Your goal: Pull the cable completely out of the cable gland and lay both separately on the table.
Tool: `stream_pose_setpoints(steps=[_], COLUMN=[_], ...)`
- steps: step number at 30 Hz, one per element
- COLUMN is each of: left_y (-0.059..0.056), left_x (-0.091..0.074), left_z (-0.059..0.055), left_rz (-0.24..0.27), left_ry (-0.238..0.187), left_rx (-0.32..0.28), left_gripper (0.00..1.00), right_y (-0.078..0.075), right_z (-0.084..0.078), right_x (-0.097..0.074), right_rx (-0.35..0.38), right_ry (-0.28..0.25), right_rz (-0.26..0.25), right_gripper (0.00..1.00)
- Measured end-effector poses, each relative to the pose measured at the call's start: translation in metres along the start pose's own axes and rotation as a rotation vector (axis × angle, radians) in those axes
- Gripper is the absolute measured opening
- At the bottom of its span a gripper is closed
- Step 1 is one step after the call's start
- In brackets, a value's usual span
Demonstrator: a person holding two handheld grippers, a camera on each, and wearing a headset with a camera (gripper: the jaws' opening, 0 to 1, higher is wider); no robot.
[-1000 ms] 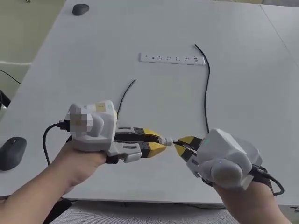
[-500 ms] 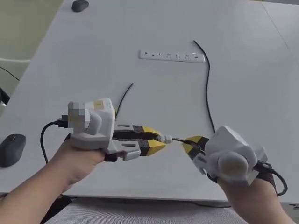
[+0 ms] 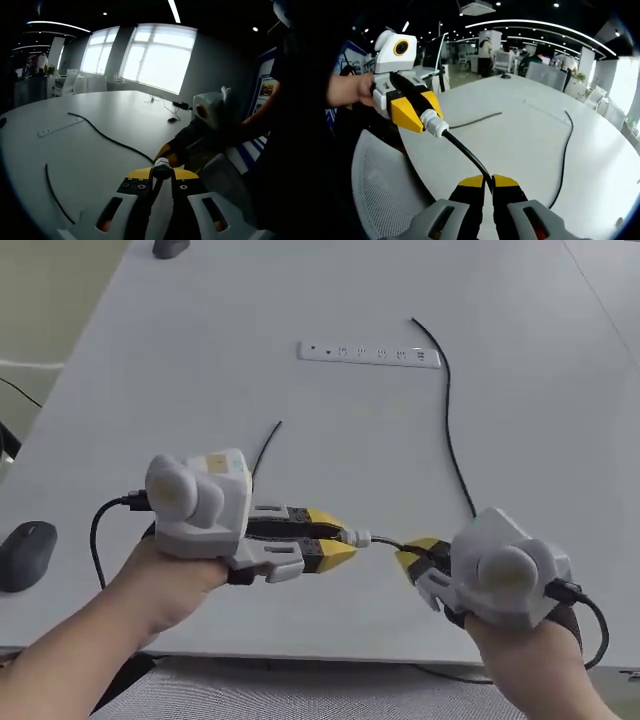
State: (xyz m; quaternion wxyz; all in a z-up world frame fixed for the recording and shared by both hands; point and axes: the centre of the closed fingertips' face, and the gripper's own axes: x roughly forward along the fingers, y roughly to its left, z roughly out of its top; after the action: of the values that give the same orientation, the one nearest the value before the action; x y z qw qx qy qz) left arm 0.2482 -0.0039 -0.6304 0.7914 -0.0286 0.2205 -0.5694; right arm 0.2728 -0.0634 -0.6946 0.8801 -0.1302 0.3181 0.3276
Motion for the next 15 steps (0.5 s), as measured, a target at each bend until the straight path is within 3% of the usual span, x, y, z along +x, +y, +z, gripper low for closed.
stream_pose_setpoints(steps=[4,9,15], left_y=[-0.001,-0.001,-0.001], left_x=[0.000,-0.001,0.000], left_z=[0.000,0.000,-0.001], left_rz=[-0.003,0.001,0.004], left_ry=[-0.002,-0.012,-0.011], left_rx=[-0.003,-0.010,-0.009], left_gripper=[0.14,0.14,0.14], right_y=[-0.003,-0.010,-0.011], right_z=[-0.009,-0.026,-0.028], right_x=[0.002,0.005,0.004], right_rx=[0.048,0.243,0.247], right_ry=[0.019,0.044,0.040], right_rz=[-0.006,-0.011,-0.008], right_gripper=[0.00,0.00,0.00])
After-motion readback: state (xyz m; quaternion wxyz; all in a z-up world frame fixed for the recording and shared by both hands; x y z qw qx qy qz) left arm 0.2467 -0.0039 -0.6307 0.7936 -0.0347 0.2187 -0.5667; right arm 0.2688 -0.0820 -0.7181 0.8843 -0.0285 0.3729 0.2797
